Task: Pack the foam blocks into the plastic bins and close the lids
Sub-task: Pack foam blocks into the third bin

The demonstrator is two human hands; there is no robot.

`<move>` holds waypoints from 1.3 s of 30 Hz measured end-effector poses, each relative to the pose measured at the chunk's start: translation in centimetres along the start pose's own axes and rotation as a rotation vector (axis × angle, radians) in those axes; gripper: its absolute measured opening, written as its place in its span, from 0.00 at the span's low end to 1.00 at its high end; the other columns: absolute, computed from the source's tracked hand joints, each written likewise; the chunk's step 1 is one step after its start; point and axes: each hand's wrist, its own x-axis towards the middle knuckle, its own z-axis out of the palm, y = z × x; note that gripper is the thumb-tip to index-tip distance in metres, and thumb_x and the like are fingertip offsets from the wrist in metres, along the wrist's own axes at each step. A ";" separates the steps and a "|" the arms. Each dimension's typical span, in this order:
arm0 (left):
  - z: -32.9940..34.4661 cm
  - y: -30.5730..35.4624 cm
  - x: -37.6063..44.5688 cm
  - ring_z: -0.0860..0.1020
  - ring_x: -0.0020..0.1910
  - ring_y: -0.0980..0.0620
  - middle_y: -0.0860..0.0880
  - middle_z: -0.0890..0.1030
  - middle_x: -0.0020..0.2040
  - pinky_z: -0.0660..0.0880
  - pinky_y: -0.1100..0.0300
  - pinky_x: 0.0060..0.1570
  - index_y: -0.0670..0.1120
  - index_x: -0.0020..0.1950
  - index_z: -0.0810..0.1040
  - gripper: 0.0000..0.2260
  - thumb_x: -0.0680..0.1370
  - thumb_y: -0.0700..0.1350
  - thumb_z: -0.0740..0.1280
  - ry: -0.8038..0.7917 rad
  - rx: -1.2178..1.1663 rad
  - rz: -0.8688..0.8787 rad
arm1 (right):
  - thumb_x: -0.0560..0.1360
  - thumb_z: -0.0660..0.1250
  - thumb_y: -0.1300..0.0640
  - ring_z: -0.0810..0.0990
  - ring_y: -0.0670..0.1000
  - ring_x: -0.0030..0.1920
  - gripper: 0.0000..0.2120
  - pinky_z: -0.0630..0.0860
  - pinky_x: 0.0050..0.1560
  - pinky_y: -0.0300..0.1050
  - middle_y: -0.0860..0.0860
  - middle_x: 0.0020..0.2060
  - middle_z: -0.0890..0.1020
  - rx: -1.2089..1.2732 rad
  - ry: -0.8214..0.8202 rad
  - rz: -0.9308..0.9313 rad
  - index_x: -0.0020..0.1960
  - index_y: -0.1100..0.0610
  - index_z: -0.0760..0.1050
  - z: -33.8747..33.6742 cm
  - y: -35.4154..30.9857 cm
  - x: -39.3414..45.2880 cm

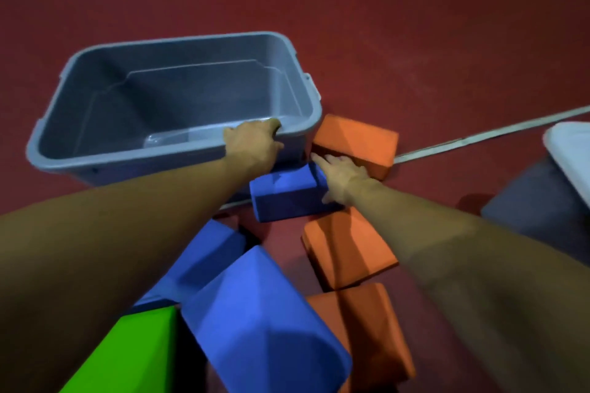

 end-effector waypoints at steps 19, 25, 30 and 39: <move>-3.1 -4.2 -9.4 0.74 0.43 0.52 0.53 0.80 0.42 0.69 0.60 0.45 0.48 0.52 0.79 0.12 0.71 0.45 0.75 -0.312 -0.036 0.470 | 0.58 0.72 0.35 0.76 0.58 0.59 0.39 0.76 0.54 0.51 0.52 0.59 0.77 -0.188 -0.278 0.207 0.66 0.44 0.68 1.3 11.4 -20.7; -3.5 -5.1 -11.8 0.74 0.40 0.58 0.58 0.77 0.38 0.72 0.61 0.45 0.55 0.49 0.76 0.15 0.66 0.43 0.74 -0.394 -0.069 0.507 | 0.50 0.61 0.25 0.79 0.59 0.55 0.43 0.77 0.54 0.51 0.54 0.56 0.81 -0.021 -0.077 0.426 0.60 0.45 0.74 -4.0 16.5 -25.5; -4.0 -4.4 -14.4 0.71 0.36 0.64 0.62 0.74 0.35 0.68 0.69 0.39 0.56 0.48 0.72 0.17 0.65 0.42 0.71 -0.509 -0.096 0.618 | 0.53 0.60 0.30 0.78 0.63 0.49 0.35 0.76 0.48 0.51 0.56 0.47 0.82 0.129 0.377 0.478 0.53 0.50 0.75 -7.6 16.2 -27.1; -5.7 -4.6 -15.6 0.79 0.43 0.60 0.58 0.83 0.44 0.76 0.64 0.48 0.56 0.45 0.82 0.13 0.64 0.50 0.80 -0.771 -0.166 0.407 | 0.57 0.64 0.35 0.69 0.61 0.53 0.39 0.77 0.44 0.58 0.53 0.50 0.77 -0.007 0.935 0.213 0.64 0.51 0.75 -12.3 8.8 -23.9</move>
